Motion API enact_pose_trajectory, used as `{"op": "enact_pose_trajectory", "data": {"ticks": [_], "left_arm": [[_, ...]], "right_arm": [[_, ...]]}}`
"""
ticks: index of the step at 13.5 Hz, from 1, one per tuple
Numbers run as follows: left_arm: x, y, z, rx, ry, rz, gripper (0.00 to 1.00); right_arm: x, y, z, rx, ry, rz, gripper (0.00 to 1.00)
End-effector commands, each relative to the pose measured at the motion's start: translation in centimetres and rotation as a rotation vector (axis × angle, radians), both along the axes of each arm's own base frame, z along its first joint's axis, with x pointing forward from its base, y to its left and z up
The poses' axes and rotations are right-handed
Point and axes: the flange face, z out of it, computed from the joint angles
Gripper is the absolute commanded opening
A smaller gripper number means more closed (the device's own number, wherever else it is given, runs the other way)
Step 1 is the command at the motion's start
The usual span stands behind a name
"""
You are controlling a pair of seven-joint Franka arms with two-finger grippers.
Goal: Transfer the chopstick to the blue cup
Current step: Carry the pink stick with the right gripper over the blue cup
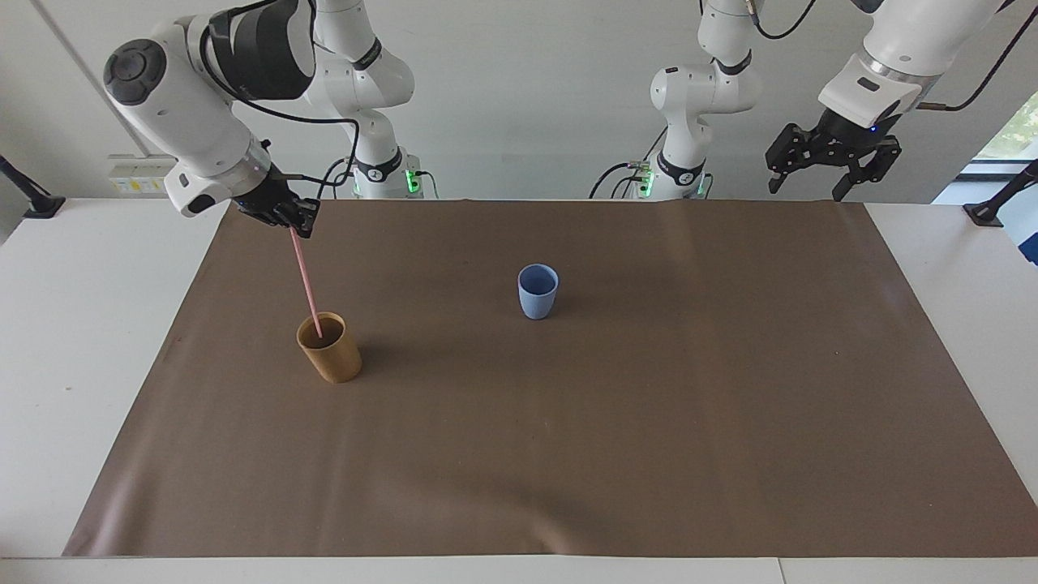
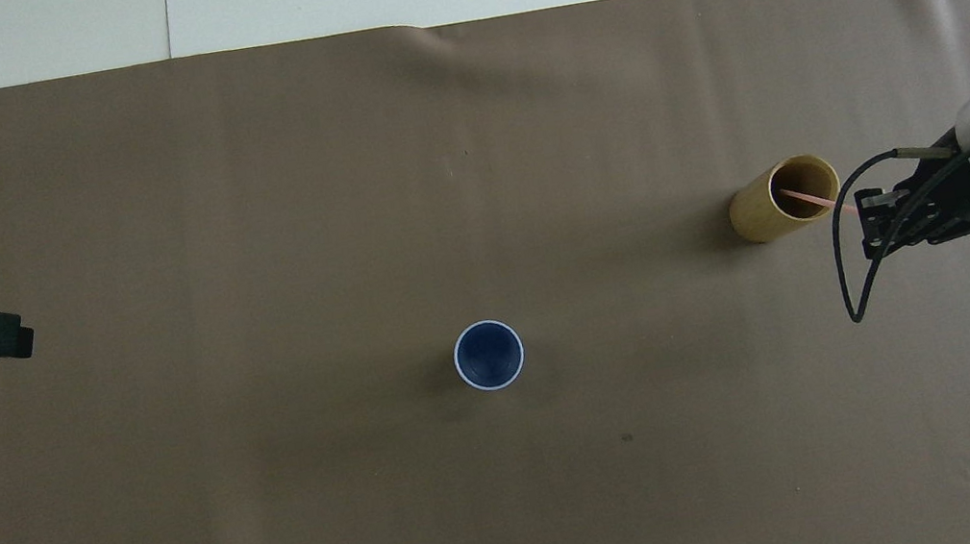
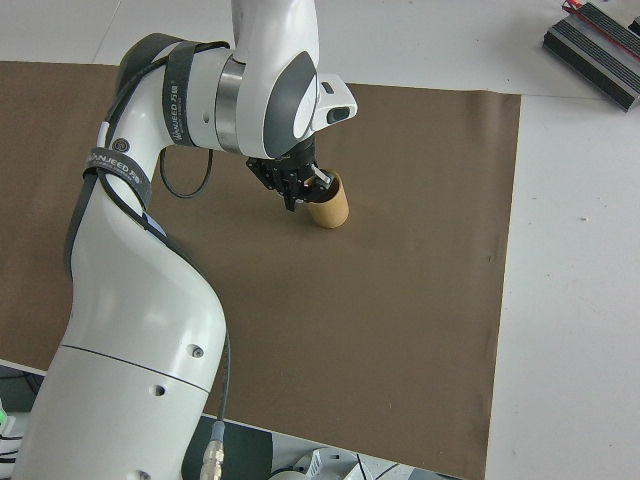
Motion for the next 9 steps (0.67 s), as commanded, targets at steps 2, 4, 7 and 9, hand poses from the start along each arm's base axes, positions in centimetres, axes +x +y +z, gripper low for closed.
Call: {"op": "enact_pose_trajectory", "data": {"ticks": [2,4,7,9], "left_arm": [[-0.8,0.5,0.1,0.015,0.001,-0.003,1.0],[-0.8,0.4,0.1,0.015,0.001,-0.005,1.0],[-0.7,0.4,0.0,0.015,0.003,-0.005,1.0],[-0.7,0.5,0.0,0.015,0.003,-0.003,1.0]], "right_arm": [[-1.2,0.6,5.6,0.062,-0.031,0.036,0.0],[-1.6,1.9,7.5,0.061,-0.058,0.053,0.0],[-2.7,7.7,9.0,0.053,-0.091,0.092,0.0],[-3.4,13.4,9.4,0.049,-0.108,0.067,0.0]]}}
